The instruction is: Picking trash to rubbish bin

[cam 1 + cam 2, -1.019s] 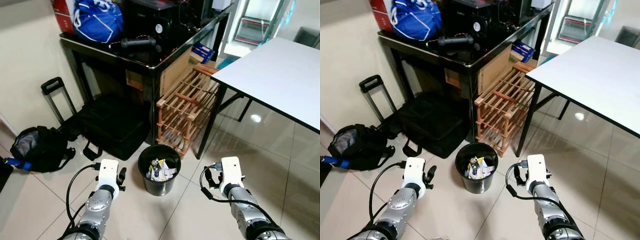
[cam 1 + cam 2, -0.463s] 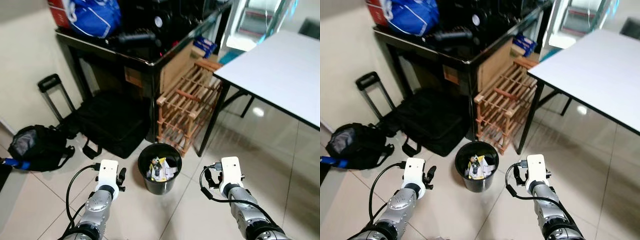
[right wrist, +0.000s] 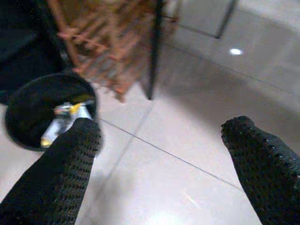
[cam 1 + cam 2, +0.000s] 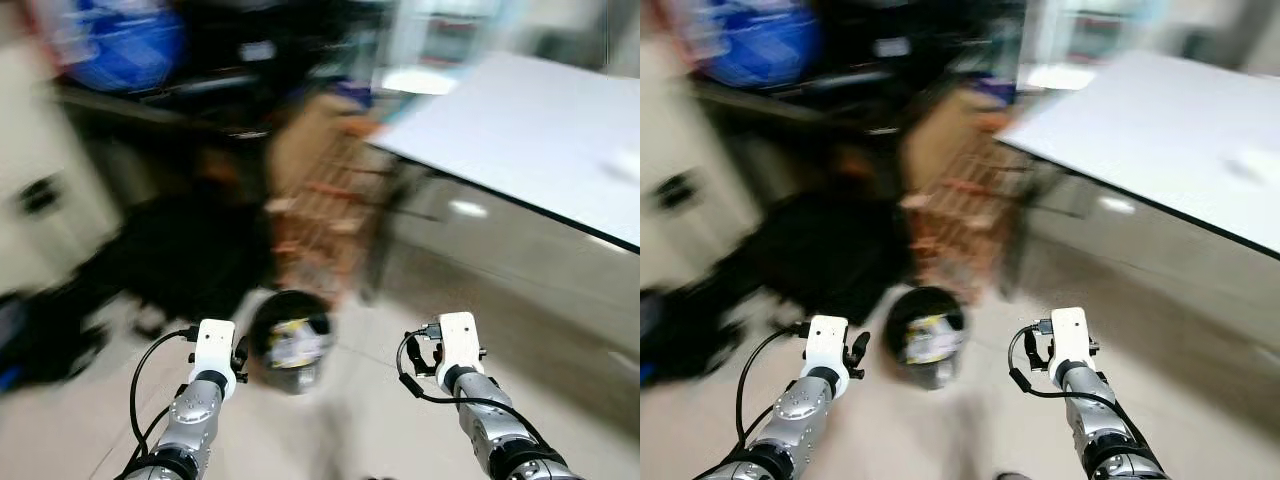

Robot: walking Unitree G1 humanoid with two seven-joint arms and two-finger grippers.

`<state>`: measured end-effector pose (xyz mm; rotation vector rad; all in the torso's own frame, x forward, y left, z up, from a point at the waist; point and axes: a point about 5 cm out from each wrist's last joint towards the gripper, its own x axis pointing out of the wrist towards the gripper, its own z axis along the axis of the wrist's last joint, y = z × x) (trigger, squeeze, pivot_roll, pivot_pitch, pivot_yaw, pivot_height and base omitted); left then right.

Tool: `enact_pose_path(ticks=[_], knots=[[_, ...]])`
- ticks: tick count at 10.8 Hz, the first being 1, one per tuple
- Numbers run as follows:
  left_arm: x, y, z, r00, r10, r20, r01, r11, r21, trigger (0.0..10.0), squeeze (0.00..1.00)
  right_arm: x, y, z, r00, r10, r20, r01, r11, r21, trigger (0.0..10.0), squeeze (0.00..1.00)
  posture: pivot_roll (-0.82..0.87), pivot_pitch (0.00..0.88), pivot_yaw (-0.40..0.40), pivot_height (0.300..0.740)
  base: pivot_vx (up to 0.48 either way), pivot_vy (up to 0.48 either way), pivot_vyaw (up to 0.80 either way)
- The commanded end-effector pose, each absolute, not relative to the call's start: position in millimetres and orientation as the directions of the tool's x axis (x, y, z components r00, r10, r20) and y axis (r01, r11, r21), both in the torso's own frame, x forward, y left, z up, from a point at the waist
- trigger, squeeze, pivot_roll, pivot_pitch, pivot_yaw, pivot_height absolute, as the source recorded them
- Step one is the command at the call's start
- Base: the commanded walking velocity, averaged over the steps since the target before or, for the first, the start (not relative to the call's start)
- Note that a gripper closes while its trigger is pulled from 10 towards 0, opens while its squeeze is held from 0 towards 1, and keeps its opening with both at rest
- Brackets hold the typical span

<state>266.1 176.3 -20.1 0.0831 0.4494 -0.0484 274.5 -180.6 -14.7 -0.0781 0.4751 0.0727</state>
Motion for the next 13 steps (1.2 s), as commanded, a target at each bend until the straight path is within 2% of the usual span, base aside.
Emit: enact_pose_path(ticks=[1, 7, 9, 12, 13], knots=[[267.3, 177.3, -19.4, 0.899, -0.018, -0.438, 0.060, 0.995, 0.081, 10.0, 0.00, 275.9, -180.6, -13.8, 0.884, 0.058, -0.464, -0.099, 0.993, -0.063, 10.0, 0.00, -0.05, 0.015, 0.020, 0.740, 0.000, 0.000, -0.80], [266.3, 178.1, -20.4, 0.895, -0.021, -0.445, 0.069, 0.993, 0.094, 10.0, 0.00, 274.3, -178.7, -15.5, 0.880, 0.067, -0.470, -0.108, 0.992, -0.062, 10.0, 0.00, -0.05, 0.012, 0.021, 0.740, 0.000, 0.000, -0.80], [265.0, 178.3, -21.8, 0.891, -0.015, -0.454, 0.073, 0.991, 0.110, 10.0, 0.00, 273.6, -178.1, -16.0, 0.879, 0.071, -0.471, -0.112, 0.992, -0.061, 10.0, 0.00, -0.04, 0.024, 0.019, 0.740, 0.000, -0.354, -0.80], [264.1, 179.3, -22.5, 0.889, -0.008, -0.458, 0.069, 0.991, 0.118, 10.0, 0.00, 272.8, -177.6, -16.8, 0.878, 0.074, -0.474, -0.116, 0.991, -0.059, 10.0, 0.00, -0.04, 0.033, 0.018, 0.740, 0.000, 0.000, -0.80], [264.2, 178.5, -22.4, 0.890, -0.011, -0.456, 0.075, 0.989, 0.124, 10.0, 0.00, 272.7, -177.7, -16.8, 0.878, 0.074, -0.473, -0.116, 0.991, -0.059, 10.0, 0.00, -0.04, 0.039, 0.017, 0.740, 0.000, -0.368, 0.00]])
